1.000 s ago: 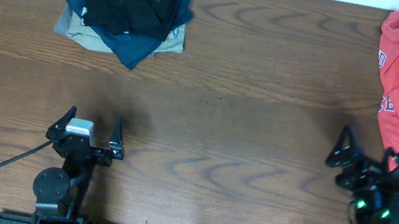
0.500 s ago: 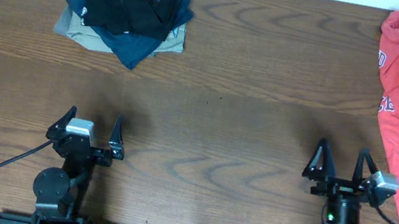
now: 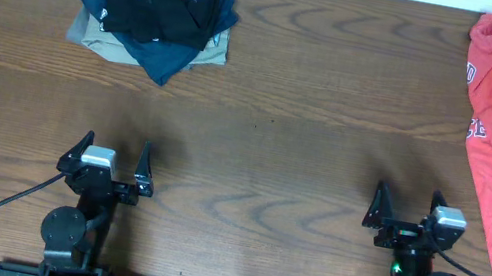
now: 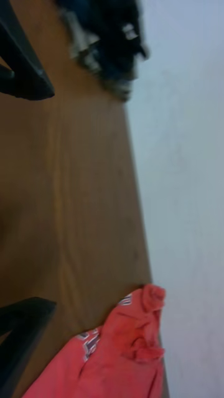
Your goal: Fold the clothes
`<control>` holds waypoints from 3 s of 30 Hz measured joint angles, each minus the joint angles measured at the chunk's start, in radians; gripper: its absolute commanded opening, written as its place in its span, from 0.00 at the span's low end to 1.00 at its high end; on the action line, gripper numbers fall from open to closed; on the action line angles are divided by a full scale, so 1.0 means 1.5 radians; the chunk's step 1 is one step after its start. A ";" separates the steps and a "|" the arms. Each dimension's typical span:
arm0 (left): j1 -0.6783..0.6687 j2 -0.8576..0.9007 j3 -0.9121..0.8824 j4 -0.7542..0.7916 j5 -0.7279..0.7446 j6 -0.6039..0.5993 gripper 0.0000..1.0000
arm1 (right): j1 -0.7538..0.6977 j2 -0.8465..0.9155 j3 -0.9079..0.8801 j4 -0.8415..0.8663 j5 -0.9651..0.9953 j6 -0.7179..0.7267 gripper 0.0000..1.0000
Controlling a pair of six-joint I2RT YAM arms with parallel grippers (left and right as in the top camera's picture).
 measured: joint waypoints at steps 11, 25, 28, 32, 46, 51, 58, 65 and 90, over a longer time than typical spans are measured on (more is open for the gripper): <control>0.000 0.000 0.000 0.000 0.000 0.000 0.98 | -0.006 -0.001 0.000 0.000 -0.008 -0.084 0.99; 0.000 0.000 0.000 0.000 0.000 0.000 0.98 | -0.021 0.000 0.000 0.000 -0.010 -0.092 0.99; 0.000 0.000 0.000 0.000 0.000 0.000 0.98 | -0.021 0.000 0.000 0.000 -0.010 -0.092 0.99; 0.000 0.000 0.000 0.000 0.000 0.000 0.98 | -0.021 0.000 0.000 0.000 -0.011 -0.092 0.99; 0.000 0.000 0.000 0.000 0.000 0.000 0.98 | -0.021 -0.001 0.000 0.000 -0.011 -0.092 0.99; 0.000 0.000 0.000 0.000 0.000 0.000 0.98 | -0.021 -0.001 0.000 0.000 -0.011 -0.092 0.99; 0.000 0.000 0.000 0.000 0.000 0.000 0.98 | -0.021 0.000 0.000 0.000 -0.011 -0.092 0.99; 0.000 0.000 0.000 0.000 0.000 0.000 0.98 | -0.021 0.000 0.000 0.000 -0.011 -0.092 0.99; 0.000 0.000 0.000 0.000 0.000 0.000 0.98 | -0.021 0.000 0.000 0.000 -0.011 -0.092 0.99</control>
